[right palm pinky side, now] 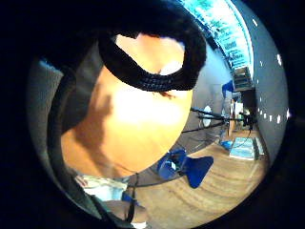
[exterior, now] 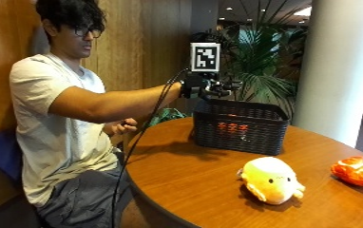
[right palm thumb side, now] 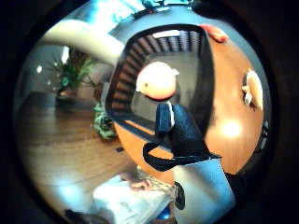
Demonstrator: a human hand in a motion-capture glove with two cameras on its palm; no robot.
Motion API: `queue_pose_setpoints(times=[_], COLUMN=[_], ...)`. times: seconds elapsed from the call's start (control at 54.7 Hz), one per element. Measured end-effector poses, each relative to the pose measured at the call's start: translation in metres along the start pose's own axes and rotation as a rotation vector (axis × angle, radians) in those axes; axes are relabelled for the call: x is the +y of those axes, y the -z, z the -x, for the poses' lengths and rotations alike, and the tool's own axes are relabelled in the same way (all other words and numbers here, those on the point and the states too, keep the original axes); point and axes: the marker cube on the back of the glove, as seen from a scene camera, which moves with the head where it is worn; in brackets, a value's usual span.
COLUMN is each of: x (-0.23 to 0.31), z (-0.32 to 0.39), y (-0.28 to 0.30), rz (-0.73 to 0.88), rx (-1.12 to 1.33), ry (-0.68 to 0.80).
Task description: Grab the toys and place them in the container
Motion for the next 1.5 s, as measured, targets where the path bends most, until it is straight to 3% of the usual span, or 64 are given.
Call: queue_pose_setpoints(times=[0.073,0.146,0.256,0.658,1.498], x=[0.017,0.032,0.053,0.093,0.099], z=[-0.022,-0.047,-0.065,-0.103,-0.102], y=[-0.011,-0.026,-0.040,-0.081,-0.043], rz=[0.000,0.004,0.012,0.029,-0.004], rx=[0.016,0.093,0.078,-0.017,-0.065], ry=[-0.020,-0.130,-0.096,-0.203,-0.176])
